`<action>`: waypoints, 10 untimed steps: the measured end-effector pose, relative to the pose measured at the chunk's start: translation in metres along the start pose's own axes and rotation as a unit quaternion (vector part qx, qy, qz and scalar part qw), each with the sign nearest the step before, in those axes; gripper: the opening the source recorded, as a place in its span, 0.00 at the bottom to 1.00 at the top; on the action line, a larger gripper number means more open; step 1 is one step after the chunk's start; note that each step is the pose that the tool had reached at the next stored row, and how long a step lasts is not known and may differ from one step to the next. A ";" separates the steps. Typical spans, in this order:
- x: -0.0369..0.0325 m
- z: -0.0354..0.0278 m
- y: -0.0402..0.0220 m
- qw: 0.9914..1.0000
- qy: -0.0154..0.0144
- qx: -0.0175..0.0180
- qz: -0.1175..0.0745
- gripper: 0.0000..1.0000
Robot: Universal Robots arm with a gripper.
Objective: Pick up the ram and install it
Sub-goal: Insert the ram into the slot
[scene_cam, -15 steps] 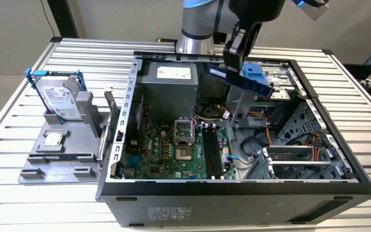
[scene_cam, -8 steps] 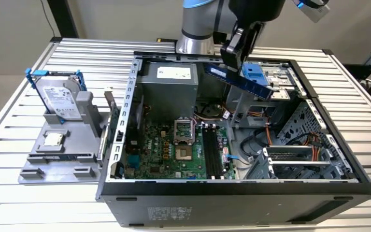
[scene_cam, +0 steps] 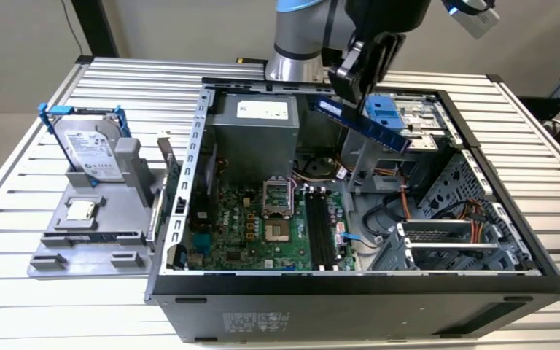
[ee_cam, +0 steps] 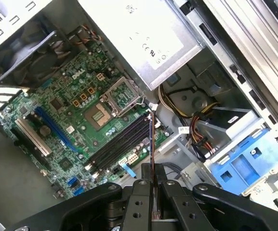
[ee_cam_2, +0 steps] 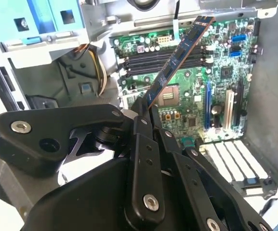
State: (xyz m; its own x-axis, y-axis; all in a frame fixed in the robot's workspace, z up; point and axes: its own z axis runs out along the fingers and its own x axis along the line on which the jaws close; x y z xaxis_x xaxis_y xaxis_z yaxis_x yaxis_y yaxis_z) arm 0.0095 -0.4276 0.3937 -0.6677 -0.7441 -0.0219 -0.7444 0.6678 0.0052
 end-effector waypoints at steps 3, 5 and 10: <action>0.0000 0.0000 0.0000 1.000 0.000 0.000 0.019 0.00; 0.0000 0.0000 0.0000 0.999 0.000 0.001 0.032 0.00; 0.0000 0.0000 0.0000 0.998 0.000 0.001 0.067 0.00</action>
State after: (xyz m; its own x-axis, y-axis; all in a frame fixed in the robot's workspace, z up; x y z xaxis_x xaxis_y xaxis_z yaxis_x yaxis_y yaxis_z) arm 0.0095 -0.4276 0.3938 -0.7616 -0.6477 -0.0219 -0.6479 0.7617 0.0052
